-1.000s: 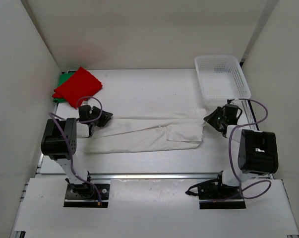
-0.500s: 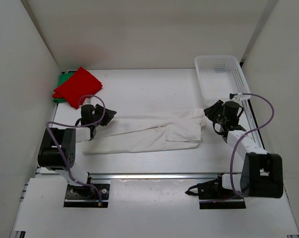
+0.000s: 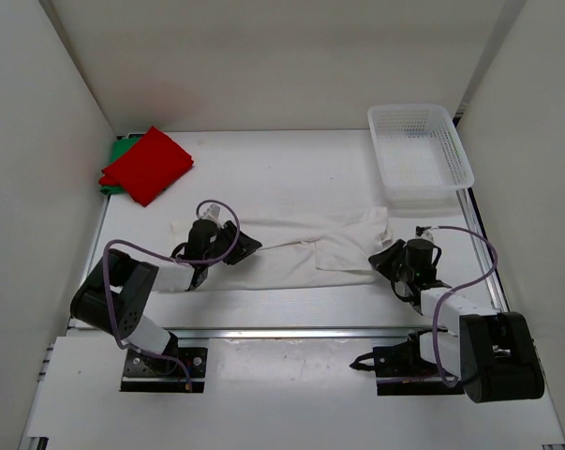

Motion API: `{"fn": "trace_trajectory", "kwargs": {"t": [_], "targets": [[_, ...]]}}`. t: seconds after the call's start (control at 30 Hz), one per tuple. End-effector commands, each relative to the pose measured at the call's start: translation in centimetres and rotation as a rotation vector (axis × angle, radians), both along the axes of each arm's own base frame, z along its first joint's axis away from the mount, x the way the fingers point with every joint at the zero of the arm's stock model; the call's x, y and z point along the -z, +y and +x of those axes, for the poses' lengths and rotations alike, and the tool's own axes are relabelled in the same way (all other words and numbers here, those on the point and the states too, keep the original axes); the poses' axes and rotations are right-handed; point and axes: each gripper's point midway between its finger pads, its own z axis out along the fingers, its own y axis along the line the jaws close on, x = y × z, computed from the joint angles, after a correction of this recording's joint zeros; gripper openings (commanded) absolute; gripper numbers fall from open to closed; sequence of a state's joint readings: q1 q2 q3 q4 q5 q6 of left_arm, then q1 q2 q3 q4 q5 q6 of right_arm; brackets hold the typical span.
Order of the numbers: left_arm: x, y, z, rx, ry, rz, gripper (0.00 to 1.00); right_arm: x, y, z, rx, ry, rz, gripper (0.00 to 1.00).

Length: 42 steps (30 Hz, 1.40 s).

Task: Fold and stack the t-shirts
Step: Fold the other side of the tshirt into a rectangle, then rotate the tshirt 90 degrees

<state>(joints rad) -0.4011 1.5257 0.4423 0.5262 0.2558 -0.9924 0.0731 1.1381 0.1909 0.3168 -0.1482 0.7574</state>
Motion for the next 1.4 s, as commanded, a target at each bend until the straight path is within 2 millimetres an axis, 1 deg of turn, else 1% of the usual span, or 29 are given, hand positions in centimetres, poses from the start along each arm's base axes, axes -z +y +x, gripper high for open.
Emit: {"fn": "trace_trajectory", "kwargs": {"t": [0.0, 0.03, 0.07, 0.1, 0.17, 0.2, 0.23, 0.3, 0.37, 0.47, 0.67, 0.77, 0.8, 0.83, 0.87, 0.9, 0.93, 0.97, 1.0, 1.03, 1.07, 1.1, 1.13, 1.17, 1.2, 1.27, 1.3, 1.33, 1.37], "targets": [[-1.6, -0.2, -1.1, 0.024, -0.061, -0.045, 0.46, 0.6, -0.7, -0.7, 0.027, 0.021, 0.0, 0.0], [-1.7, -0.2, -1.4, 0.027, -0.063, -0.05, 0.45, 0.5, -0.6, -0.8, 0.017, 0.02, -0.005, 0.0], [-1.8, 0.1, -1.5, 0.022, -0.067, -0.052, 0.46, -1.0, -0.3, 0.2, -0.001, -0.021, -0.013, 0.02], [-2.2, 0.1, -1.8, 0.027, -0.078, -0.055, 0.46, -1.1, -0.5, 0.2, 0.006, -0.011, -0.026, 0.07], [-3.1, 0.2, -2.4, 0.044, -0.106, -0.061, 0.46, -4.3, 0.4, 1.6, -0.023, -0.095, -0.068, 0.17], [-3.7, 0.8, -2.4, 0.035, -0.125, -0.049, 0.46, -4.9, 0.3, 1.9, -0.008, -0.099, -0.101, 0.24], [-3.4, 0.9, -2.8, 0.045, -0.121, -0.025, 0.47, -6.2, 0.4, 2.4, 0.003, -0.138, -0.142, 0.27], [-5.3, 1.1, -3.0, 0.063, -0.185, 0.001, 0.48, -8.0, 1.5, 3.4, -0.026, -0.187, -0.192, 0.3], [-6.1, 1.2, -3.3, 0.101, -0.22, 0.059, 0.5, -7.4, 2.2, 4.7, -0.056, -0.145, -0.224, 0.2], [-7.2, 0.1, -4.3, 0.195, -0.243, 0.077, 0.52, -5.1, 4.0, 6.4, -0.143, -0.061, -0.214, 0.08], [-8.6, -0.2, -5.5, 0.255, -0.284, 0.068, 0.53, 0.1, 8.3, 8.3, -0.307, 0.132, -0.201, 0.02], [-9.5, 0.3, -5.6, 0.257, -0.313, 0.066, 0.54, 1.5, 10.9, 10.6, -0.393, 0.19, -0.175, 0.0], [-9.4, 0.6, -5.6, 0.251, -0.313, 0.074, 0.54, 1.9, 11.8, 12.3, -0.413, 0.193, -0.184, 0.0], [-9.9, 0.6, -5.5, 0.248, -0.327, 0.074, 0.54, 2.1, 12.4, 12.8, -0.431, 0.216, -0.166, 0.0], [-9.6, 1.0, -5.4, 0.24, -0.32, 0.086, 0.55, 2.1, 13.8, 15.0, -0.451, 0.222, -0.157, 0.0], [-8.9, 1.1, -5.6, 0.244, -0.299, 0.087, 0.56, 1.6, 15.3, 18.2, -0.472, 0.2, -0.141, 0.01], [-9.2, 1.1, -5.3, 0.24, -0.302, 0.082, 0.56, 0.5, 17.3, 22.9, -0.483, 0.135, -0.132, 0.0], [-8.9, 1.2, -5.2, 0.241, -0.291, 0.089, 0.56, 1.0, 17.5, 23.6, -0.491, 0.193, -0.142, 0.0], [-8.6, 1.4, -5.2, 0.237, -0.277, 0.089, 0.56, -0.2, 19.4, 27.6, -0.518, 0.155, -0.148, 0.01], [-8.2, 1.5, -5.2, 0.238, -0.263, 0.102, 0.57, -2.8, 21.2, 31.6, -0.549, 0.063, -0.117, 0.04], [-8.1, 1.7, -5.0, 0.228, -0.258, 0.111, 0.56, -8.7, 22.5, 34.5, -0.519, -0.095, -0.07, 0.07], [-7.9, 2.0, -5.0, 0.224, -0.253, 0.118, 0.55, -9.3, 23.0, 35.1, -0.572, -0.156, 0.028, 0.11], [-7.8, 2.3, -5.2, 0.22, -0.247, 0.128, 0.54, -9.6, 22.4, 33.7, -0.557, -0.114, 0.082, 0.12], [-7.8, 2.6, -4.8, 0.203, -0.246, 0.137, 0.54, -10.2, 22.0, 33.6, -0.556, -0.157, 0.077, 0.15], [-7.5, 3.0, -4.8, 0.196, -0.243, 0.146, 0.55, -15.5, 21.9, 33.4, -0.552, -0.26, 0.055, 0.21], [-7.6, 3.3, -4.6, 0.174, -0.239, 0.142, 0.54, -22.3, 21.7, 31.9, -0.589, -0.385, -0.026, 0.34], [-7.5, 3.6, -4.5, 0.163, -0.233, 0.137, 0.55, -23.5, 21.5, 31.0, -0.596, -0.376, -0.044, 0.4], [-7.6, 3.3, -4.6, 0.169, -0.235, 0.124, 0.55, -25.8, 21.2, 30.0, -0.603, -0.402, -0.072, 0.47], [-7.3, 3.2, -4.7, 0.172, -0.225, 0.124, 0.56, -27.8, 20.9, 28.8, -0.608, -0.43, -0.091, 0.48]]}}
